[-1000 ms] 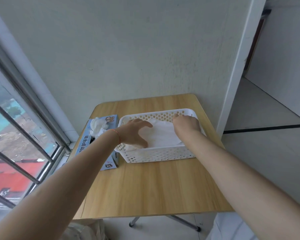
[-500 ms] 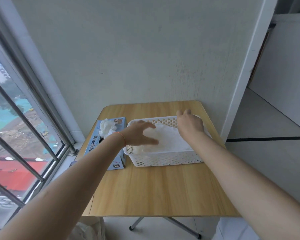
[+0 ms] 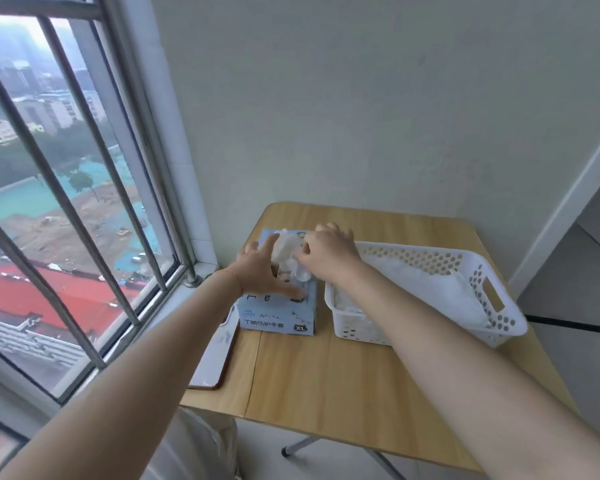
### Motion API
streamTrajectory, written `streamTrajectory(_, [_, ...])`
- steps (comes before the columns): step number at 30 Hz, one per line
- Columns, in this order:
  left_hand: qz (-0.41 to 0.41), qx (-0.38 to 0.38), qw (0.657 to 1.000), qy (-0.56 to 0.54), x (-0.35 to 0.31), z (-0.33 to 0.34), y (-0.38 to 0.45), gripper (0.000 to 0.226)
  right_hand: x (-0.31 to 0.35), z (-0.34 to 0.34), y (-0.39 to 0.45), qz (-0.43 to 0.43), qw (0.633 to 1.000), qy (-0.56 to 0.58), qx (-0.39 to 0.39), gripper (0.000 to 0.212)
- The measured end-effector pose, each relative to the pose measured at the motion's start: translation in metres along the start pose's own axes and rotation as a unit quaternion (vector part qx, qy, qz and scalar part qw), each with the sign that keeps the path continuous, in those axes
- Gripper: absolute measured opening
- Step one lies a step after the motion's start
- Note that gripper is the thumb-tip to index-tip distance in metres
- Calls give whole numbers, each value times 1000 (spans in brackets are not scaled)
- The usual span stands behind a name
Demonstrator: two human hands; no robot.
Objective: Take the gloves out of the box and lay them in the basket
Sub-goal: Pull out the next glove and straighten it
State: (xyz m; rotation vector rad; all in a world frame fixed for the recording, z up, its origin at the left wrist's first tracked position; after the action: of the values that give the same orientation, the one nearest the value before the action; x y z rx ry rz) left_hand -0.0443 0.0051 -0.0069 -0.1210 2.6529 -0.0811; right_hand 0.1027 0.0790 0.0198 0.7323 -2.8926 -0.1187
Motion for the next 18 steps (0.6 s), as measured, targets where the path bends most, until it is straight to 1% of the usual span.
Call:
streamTrajectory(2, [7, 22, 1000, -11, 7, 3, 0, 148, 8, 5, 3, 8, 999, -23, 43, 29])
streamTrajectory(3, [15, 22, 999, -17, 9, 5, 0, 145, 10, 6, 4, 6, 999, -26, 47, 25])
streamTrajectory(5, [31, 13, 999, -32, 9, 6, 0, 141, 11, 5, 7, 6, 1000, 5, 28, 13])
streamTrajectory(7, [40, 12, 998, -41, 8, 5, 0, 140, 9, -1, 8, 29, 997, 77, 13, 8])
streamTrajectory(10, [41, 12, 998, -42, 7, 3, 0, 140, 5, -12, 8, 53, 980, 191, 21, 15])
streamTrajectory(13, [34, 16, 999, -19, 5, 2, 1, 143, 4, -24, 9, 54, 954, 293, 26, 21])
streamTrajectory(16, [33, 16, 999, -9, 6, 3, 2, 146, 7, -36, 10, 47, 926, 374, -10, 24])
streamTrajectory(18, [37, 4, 999, -25, 8, 1, 3, 146, 8, -42, 10, 58, 906, 418, -32, 29])
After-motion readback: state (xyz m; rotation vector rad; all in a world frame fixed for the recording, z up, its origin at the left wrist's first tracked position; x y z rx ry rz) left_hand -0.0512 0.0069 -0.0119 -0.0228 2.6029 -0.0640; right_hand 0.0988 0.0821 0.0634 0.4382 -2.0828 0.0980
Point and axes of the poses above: each hand's wrist, its own y-axis towards the middle knuckle, its own z-axis out of the palm, x = y × z, the point moved 1 cm from there along y, towards the middle knuckle, and after that the axes turned 11 degrees about z, right-handed, at the moved point
